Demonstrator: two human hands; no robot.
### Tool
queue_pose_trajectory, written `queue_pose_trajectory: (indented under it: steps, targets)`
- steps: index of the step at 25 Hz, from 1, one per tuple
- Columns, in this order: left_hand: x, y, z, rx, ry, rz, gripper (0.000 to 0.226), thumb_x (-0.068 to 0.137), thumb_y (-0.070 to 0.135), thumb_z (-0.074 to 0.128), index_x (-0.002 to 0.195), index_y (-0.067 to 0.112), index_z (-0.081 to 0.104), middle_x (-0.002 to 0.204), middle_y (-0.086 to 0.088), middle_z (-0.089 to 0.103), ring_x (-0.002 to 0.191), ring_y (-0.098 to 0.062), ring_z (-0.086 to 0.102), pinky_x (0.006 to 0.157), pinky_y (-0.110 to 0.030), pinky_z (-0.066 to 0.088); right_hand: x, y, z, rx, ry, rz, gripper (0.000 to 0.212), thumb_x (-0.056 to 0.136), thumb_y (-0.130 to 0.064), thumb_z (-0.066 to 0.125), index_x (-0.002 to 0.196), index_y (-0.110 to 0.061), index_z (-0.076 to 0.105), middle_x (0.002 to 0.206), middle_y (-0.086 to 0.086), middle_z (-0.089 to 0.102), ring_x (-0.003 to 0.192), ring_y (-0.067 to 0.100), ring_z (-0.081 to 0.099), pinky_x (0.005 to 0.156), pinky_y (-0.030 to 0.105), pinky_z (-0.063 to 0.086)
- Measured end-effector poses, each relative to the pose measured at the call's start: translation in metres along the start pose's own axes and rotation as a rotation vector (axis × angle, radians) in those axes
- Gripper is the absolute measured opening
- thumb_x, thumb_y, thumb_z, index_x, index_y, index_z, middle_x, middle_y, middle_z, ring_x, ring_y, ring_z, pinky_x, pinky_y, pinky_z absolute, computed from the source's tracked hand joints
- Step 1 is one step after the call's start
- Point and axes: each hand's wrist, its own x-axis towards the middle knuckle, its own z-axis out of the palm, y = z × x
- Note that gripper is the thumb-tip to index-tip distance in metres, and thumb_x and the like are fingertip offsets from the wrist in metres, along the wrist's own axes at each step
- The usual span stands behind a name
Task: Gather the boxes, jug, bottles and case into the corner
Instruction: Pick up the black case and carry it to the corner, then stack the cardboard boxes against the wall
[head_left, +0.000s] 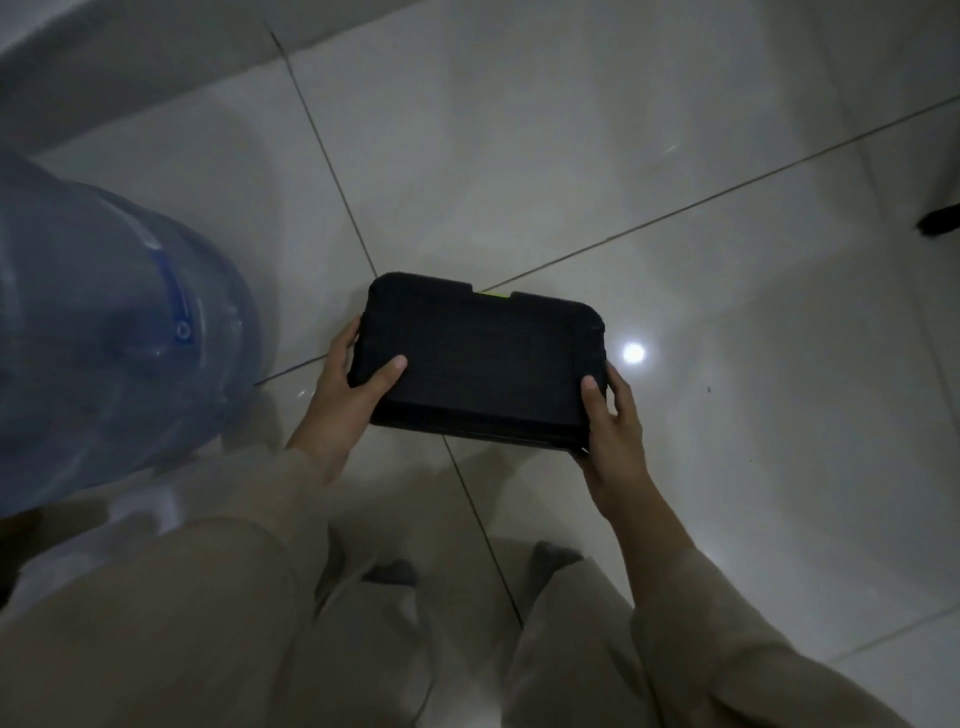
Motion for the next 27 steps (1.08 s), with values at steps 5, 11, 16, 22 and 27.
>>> queue_pose_trajectory:
  steps: [5, 11, 16, 22, 27]
  targets:
    - [-0.029, 0.005, 0.003, 0.144, -0.034, -0.027, 0.067, 0.088, 0.017, 0.060, 0.144, 0.032, 0.027, 0.148, 0.005, 0.032, 0.127, -0.003, 0.031, 0.110, -0.029, 0.029, -0.011, -0.007, 0.005, -0.167, -0.067, -0.008, 0.049, 0.097, -0.016, 0.044, 0.142, -0.030, 0.032, 0.144, 0.004, 0.038, 0.129, 0.023, 0.041, 0.095, 0.034, 0.042]
    - [-0.100, 0.042, 0.007, 0.157, -0.119, 0.022, 0.048, 0.092, 0.011, 0.050, 0.138, 0.023, 0.040, 0.145, -0.002, 0.038, 0.127, -0.015, 0.041, 0.091, -0.021, 0.034, -0.082, -0.060, 0.024, -0.371, -0.263, -0.043, 0.040, 0.098, -0.011, 0.042, 0.136, -0.022, 0.042, 0.125, 0.003, 0.053, 0.117, 0.014, 0.049, 0.095, 0.029, 0.040]
    - [-0.185, 0.112, -0.026, 0.014, 0.056, 0.167, 0.029, 0.093, 0.006, 0.047, 0.116, 0.024, 0.052, 0.122, 0.005, 0.053, 0.109, -0.008, 0.053, 0.091, -0.019, 0.038, -0.181, -0.127, 0.074, -0.393, -0.370, -0.174, 0.032, 0.097, -0.008, 0.042, 0.125, -0.019, 0.052, 0.116, -0.001, 0.058, 0.109, 0.012, 0.055, 0.082, 0.018, 0.044]
    - [-0.297, 0.185, -0.113, -0.146, 0.347, 0.367, 0.023, 0.092, 0.001, 0.047, 0.105, 0.016, 0.057, 0.104, 0.002, 0.059, 0.089, -0.002, 0.054, 0.073, -0.009, 0.044, -0.301, -0.197, 0.128, -0.371, -0.510, -0.319, 0.029, 0.095, -0.005, 0.042, 0.118, -0.016, 0.056, 0.108, -0.001, 0.063, 0.093, 0.011, 0.059, 0.076, 0.017, 0.046]
    - [-0.387, 0.189, -0.182, -0.312, 0.672, 0.454, 0.025, 0.091, -0.003, 0.044, 0.100, 0.015, 0.061, 0.099, -0.001, 0.064, 0.090, -0.004, 0.061, 0.082, -0.015, 0.048, -0.375, -0.222, 0.167, -0.391, -0.658, -0.429, 0.029, 0.092, 0.000, 0.043, 0.101, -0.023, 0.060, 0.102, 0.001, 0.064, 0.090, 0.009, 0.059, 0.071, 0.012, 0.046]
